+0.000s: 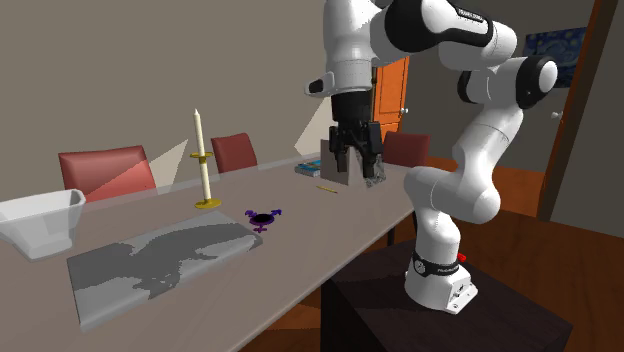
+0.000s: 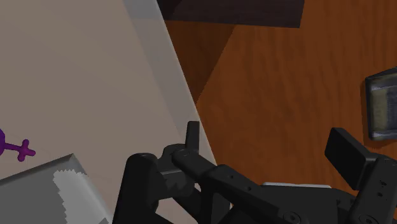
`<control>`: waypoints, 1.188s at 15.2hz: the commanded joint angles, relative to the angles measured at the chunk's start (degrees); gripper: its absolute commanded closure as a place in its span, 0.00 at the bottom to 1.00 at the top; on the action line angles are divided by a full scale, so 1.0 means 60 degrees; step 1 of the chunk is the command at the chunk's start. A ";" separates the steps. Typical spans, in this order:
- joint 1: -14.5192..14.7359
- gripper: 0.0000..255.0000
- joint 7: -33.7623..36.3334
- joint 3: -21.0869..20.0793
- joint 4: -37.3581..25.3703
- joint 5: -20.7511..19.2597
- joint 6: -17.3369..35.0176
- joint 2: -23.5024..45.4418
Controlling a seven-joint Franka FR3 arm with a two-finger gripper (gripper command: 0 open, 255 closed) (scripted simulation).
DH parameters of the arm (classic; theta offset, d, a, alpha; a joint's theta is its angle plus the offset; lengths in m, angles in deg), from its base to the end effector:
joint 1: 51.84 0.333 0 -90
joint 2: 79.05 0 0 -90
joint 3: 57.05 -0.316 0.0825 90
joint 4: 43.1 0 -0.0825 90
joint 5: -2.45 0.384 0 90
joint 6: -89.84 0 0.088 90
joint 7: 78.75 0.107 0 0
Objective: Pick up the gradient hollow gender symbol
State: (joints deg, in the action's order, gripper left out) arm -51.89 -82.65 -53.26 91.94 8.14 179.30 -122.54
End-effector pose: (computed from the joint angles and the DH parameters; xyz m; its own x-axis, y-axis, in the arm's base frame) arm 0.3124 -0.0159 0.5814 0.9994 0.0211 -0.0275 0.0169 -0.9891 -0.1465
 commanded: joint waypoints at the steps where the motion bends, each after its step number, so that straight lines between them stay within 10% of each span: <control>1: 0.0000 0.00 0.0000 0.0000 0.0000 0.0000 0.0000 0.0000; 18: -0.0987 0.00 -0.2826 0.2165 -0.0483 -0.2244 0.2317 0.3856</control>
State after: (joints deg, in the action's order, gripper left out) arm -57.34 -98.46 -41.11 89.52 -4.55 192.55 -100.81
